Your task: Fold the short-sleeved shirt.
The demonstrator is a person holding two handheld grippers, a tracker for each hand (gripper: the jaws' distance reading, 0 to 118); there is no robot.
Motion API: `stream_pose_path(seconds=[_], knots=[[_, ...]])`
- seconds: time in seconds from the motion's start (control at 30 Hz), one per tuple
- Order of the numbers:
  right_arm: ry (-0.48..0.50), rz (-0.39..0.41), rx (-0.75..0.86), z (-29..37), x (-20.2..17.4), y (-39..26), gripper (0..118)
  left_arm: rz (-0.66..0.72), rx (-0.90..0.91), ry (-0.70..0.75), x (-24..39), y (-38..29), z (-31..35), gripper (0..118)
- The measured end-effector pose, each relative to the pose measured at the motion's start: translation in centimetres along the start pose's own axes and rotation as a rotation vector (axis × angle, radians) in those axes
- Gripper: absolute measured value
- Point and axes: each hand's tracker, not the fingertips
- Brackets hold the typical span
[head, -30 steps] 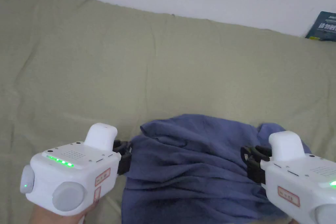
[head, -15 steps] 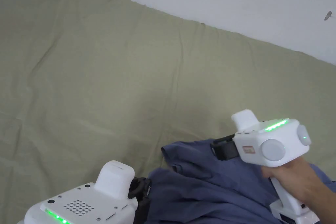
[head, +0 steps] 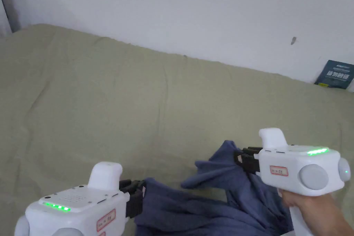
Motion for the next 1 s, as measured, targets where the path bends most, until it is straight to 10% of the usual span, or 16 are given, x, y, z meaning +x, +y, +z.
stream_pose_path(seconds=[0.23, 0.47, 1.0], knots=[[0.001, -0.126, 0.285, 17.5, 2.7, 6.9, 3, -0.027, 0.201, 0.015, 3.5, 7.9, 8.1, 0], [-0.242, -0.159, 0.497, 31.2, 5.8, 13.4, 3, -0.098, 0.378, 0.104, 5.8, 18.4, 14.7, 0], [-0.236, -0.192, 0.831, 35.9, 6.6, 22.3, 4, -0.067, 0.71, 0.164, 10.1, 34.5, 17.9, 0]])
